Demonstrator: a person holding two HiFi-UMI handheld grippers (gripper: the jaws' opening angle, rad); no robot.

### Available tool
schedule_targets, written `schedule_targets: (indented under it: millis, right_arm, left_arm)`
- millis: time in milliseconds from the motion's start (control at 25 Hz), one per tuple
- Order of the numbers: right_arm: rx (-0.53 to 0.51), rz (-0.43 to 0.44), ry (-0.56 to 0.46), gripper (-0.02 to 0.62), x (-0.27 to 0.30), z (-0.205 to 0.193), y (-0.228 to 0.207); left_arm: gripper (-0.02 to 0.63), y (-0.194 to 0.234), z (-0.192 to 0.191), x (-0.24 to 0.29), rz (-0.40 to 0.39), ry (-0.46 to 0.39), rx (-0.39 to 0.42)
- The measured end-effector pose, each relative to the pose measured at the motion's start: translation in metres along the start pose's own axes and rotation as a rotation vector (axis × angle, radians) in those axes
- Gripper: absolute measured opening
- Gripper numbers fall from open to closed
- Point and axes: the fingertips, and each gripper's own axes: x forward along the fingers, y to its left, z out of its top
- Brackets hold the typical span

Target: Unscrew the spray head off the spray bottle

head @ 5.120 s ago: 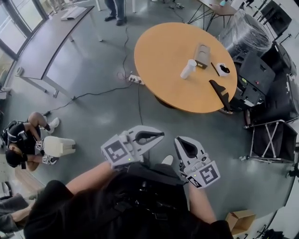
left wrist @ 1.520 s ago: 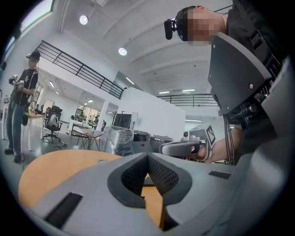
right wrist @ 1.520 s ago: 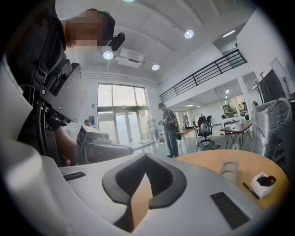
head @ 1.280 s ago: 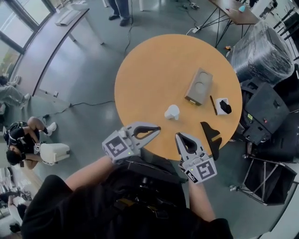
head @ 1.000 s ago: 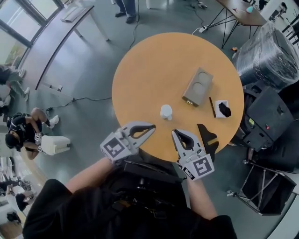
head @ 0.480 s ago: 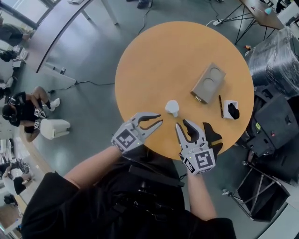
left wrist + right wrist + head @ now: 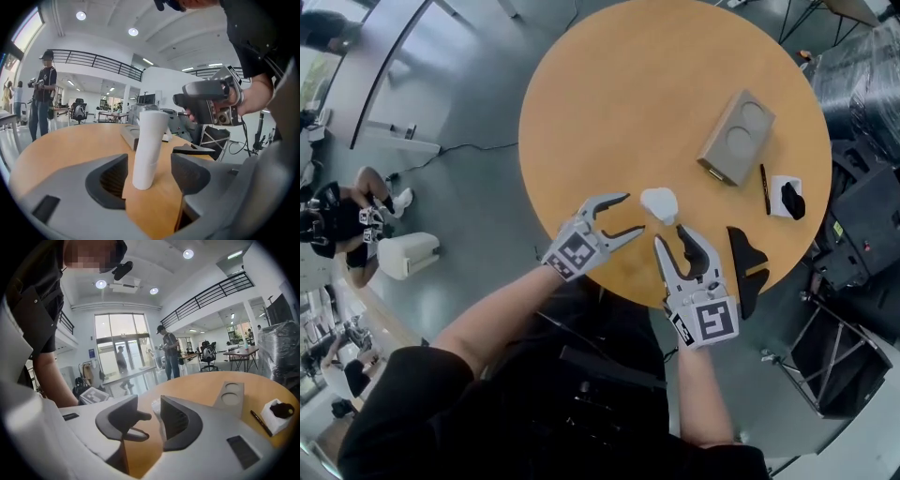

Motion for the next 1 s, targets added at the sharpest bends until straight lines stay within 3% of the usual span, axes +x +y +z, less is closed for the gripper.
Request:
schedule_targets:
  millis: [440,720,1000]
  right_arm:
    - [0.045,-0.084,-0.025,0.166,0.015,-0.041,-0.053]
    - [0.065,-0.107,-0.012,0.169,0.006,-0.06,-0.075]
    - [0.053,-0.097,-0.028,0.169,-0.005,-0.045,-0.074]
  left_arm:
    - [0.334,0.018,-0.064,0.095,-0.025,0.04,0.035]
    - [0.326,0.021,-0.071,0.131,-0.034,0.038,0.046]
    - [0.305,0.012,-0.055,0.122,-0.063,0.065,0.049]
